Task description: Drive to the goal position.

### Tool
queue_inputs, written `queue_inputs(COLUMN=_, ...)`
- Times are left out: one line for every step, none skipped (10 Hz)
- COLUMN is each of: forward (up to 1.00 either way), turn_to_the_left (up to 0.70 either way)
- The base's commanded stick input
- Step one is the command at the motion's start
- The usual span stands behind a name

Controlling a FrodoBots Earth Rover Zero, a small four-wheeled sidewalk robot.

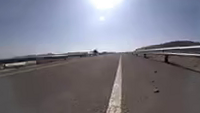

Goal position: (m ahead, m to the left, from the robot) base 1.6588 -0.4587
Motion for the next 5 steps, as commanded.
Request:
queue_inputs(forward=0.70, turn_to_the_left=0.00)
queue_inputs(forward=0.70, turn_to_the_left=0.00)
queue_inputs(forward=0.70, turn_to_the_left=0.00)
queue_inputs(forward=0.70, turn_to_the_left=0.00)
queue_inputs(forward=0.70, turn_to_the_left=0.00)
